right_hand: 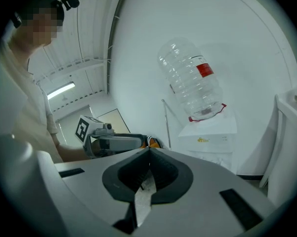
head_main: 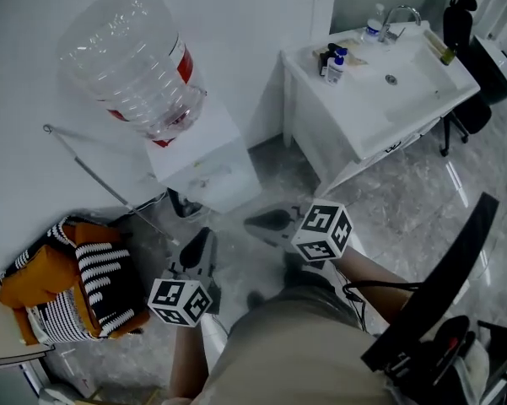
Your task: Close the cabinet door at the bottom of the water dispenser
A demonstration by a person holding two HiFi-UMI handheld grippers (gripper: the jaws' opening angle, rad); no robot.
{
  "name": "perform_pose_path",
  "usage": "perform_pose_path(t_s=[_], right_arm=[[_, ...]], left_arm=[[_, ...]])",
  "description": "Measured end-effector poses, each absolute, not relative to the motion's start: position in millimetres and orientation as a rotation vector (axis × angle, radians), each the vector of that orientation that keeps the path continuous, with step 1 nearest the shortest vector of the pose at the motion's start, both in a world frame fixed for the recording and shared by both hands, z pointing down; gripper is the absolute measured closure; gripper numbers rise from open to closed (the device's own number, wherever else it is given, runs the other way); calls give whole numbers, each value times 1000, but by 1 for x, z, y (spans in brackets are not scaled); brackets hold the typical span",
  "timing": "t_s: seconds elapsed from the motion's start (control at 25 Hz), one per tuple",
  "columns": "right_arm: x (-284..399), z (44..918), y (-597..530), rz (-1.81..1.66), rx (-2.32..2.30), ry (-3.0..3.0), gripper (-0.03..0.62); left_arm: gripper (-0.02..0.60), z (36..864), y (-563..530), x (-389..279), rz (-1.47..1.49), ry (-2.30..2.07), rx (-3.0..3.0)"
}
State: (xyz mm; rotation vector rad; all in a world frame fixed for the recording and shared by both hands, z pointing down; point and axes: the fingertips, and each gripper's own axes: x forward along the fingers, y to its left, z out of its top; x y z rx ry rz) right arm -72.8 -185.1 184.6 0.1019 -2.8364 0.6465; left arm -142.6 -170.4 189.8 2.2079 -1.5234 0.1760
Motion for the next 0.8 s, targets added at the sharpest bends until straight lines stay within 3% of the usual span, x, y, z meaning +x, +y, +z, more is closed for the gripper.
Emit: perform_pose_path(t_s=[0.08,0.48,0.8], right_arm=[[-88,176,-166,618,93,-2846,582],[-160,147,-50,579,87,-2913,582],[-176,150,7,570,189,-2912,582]], left_arm=[[586,184,-148,-145,163,-1504,2235],[588,170,-25,-194,114,-1456,2283],[588,183,32,-211,82,-1370,2302]])
